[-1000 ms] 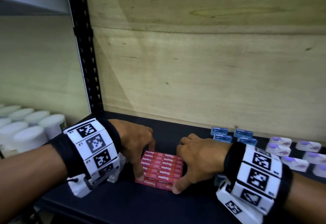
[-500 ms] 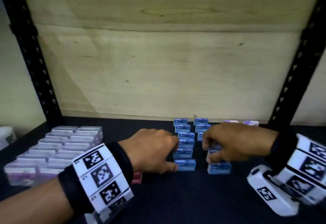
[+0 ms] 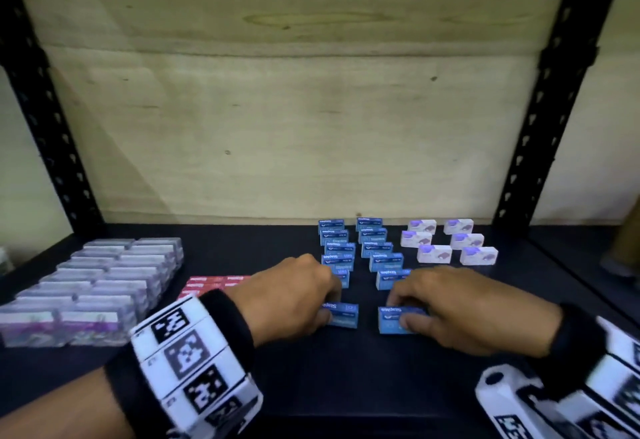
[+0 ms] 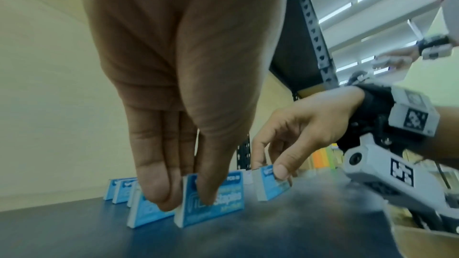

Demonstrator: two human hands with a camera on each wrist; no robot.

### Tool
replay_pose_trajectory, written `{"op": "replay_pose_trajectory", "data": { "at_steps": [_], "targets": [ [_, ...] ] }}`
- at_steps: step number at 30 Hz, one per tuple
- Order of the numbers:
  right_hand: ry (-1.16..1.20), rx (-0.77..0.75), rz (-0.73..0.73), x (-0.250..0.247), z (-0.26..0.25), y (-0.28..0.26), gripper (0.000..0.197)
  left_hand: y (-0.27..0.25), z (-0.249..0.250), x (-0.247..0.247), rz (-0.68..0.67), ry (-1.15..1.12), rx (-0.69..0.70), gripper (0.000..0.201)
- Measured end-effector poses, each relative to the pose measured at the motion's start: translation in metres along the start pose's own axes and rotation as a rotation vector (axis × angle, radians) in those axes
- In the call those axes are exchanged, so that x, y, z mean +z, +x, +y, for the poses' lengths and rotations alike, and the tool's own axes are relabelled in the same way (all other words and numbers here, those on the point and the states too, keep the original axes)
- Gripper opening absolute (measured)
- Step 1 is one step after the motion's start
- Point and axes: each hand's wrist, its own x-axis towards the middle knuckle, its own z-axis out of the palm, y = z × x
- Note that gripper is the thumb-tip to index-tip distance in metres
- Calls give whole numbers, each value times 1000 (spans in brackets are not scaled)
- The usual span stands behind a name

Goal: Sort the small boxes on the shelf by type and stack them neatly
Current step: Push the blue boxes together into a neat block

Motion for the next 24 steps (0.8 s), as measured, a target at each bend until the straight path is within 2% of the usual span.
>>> {"op": "replay_pose_trajectory", "data": {
  "at_steps": [6, 13, 16, 19, 24],
  "targets": [
    [131, -26, 120, 34, -14, -29, 24, -29, 12, 33, 171, -155, 11, 22],
    [466, -55, 298, 62, 2, -34, 17, -38, 13, 63, 347, -422, -7, 14],
    [652, -58, 324, 68, 7, -36, 17, -37, 14, 75, 408, -529, 19, 15],
    [723, -41, 343, 74, 12, -37, 18, -39, 13, 85, 487, -624, 22, 18],
    [805, -54, 387, 79, 14, -37, 19, -40, 11, 88, 496, -826, -5, 22]
  ]
}}
